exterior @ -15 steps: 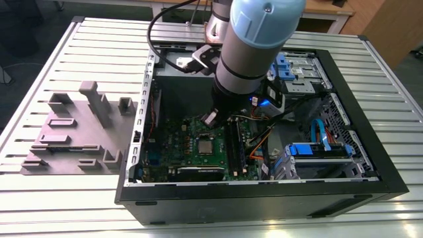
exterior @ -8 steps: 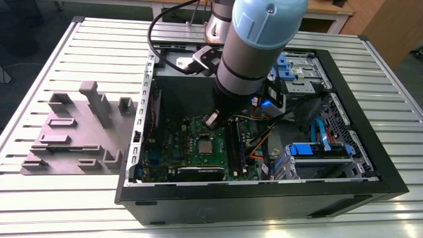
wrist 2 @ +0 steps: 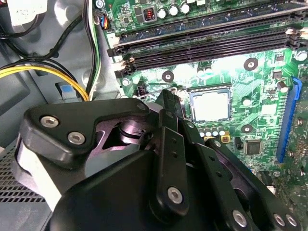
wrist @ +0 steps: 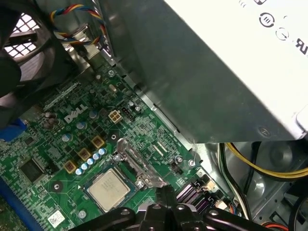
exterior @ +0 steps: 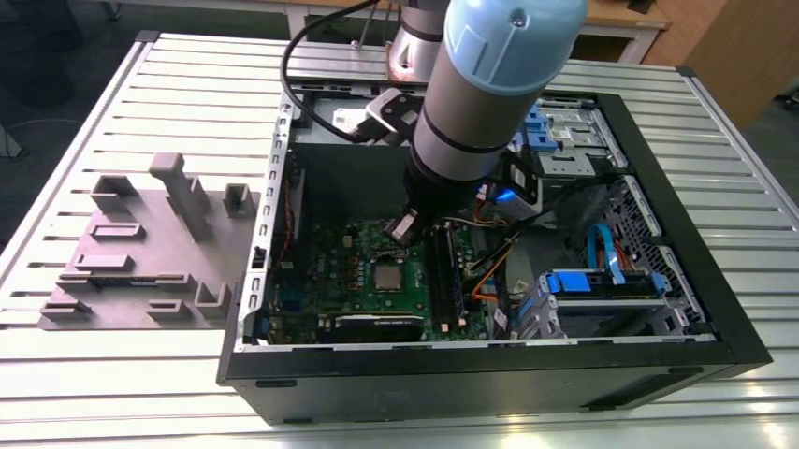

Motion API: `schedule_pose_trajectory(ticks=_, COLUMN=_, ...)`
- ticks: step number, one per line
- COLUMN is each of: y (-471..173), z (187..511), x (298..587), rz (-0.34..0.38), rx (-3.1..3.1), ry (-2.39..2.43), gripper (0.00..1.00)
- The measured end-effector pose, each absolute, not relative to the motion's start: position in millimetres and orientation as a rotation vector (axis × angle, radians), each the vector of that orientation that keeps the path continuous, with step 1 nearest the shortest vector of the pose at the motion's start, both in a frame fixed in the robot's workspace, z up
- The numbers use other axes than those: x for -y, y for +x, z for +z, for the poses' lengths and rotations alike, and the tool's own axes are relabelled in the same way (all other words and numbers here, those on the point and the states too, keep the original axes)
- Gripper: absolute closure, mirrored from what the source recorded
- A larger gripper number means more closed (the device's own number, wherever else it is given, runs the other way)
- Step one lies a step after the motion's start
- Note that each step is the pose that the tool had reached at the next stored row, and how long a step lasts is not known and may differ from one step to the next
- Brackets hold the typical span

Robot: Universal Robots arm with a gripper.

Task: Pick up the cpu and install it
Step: 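Close the cpu cover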

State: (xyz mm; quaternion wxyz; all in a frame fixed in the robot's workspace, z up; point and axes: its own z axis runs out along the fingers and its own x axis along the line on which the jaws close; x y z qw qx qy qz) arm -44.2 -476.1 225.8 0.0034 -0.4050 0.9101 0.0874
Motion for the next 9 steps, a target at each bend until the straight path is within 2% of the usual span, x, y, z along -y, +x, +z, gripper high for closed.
schedule_pose_trajectory(ticks=9, y=-43.5, z=225.8, x=476.6, rz=0.275, rx=-2.823, ry=-1.345, gripper=0.90)
